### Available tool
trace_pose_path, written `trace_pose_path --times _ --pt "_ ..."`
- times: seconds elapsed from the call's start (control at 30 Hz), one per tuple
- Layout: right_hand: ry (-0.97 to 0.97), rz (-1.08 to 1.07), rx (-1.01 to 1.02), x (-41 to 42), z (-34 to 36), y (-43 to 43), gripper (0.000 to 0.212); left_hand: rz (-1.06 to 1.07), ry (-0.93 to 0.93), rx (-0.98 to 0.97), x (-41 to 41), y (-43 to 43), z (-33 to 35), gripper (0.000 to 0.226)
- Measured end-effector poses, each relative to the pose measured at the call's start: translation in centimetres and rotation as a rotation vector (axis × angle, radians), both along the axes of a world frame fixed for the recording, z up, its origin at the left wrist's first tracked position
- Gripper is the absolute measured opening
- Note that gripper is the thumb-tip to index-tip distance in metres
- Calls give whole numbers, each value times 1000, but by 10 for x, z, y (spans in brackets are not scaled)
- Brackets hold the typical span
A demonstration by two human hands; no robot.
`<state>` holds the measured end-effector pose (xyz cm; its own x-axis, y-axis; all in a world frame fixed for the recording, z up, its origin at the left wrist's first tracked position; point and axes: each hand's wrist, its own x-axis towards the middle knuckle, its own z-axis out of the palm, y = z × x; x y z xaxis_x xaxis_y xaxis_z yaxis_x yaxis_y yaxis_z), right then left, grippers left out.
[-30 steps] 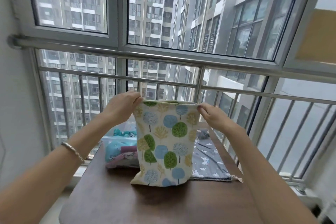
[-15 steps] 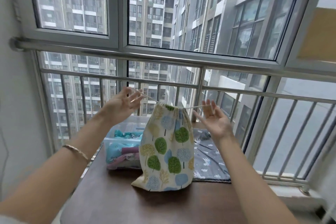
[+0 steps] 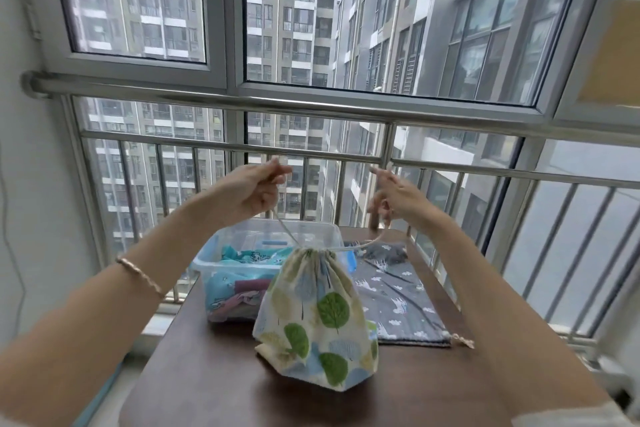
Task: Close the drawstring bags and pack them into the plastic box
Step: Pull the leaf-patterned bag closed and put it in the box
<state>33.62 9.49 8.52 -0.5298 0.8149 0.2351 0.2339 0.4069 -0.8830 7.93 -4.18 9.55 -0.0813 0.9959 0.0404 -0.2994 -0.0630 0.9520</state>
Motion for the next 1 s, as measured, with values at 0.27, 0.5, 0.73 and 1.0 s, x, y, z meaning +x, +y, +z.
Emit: trace_pose_path --times 0.27,0.5,0.73,1.0 --pt "-583 174 112 -77 21 -38 27 -113 332 163 69 19 49 26" --pt "16 630 -470 -59 9 -38 34 102 727 -220 55 56 34 19" --pt "117 372 -479 -51 -7 -40 29 -154 579 -464 48 47 3 71" --pt "252 210 -467 -57 -13 -44 27 143 525 -149 64 41 -16 82"
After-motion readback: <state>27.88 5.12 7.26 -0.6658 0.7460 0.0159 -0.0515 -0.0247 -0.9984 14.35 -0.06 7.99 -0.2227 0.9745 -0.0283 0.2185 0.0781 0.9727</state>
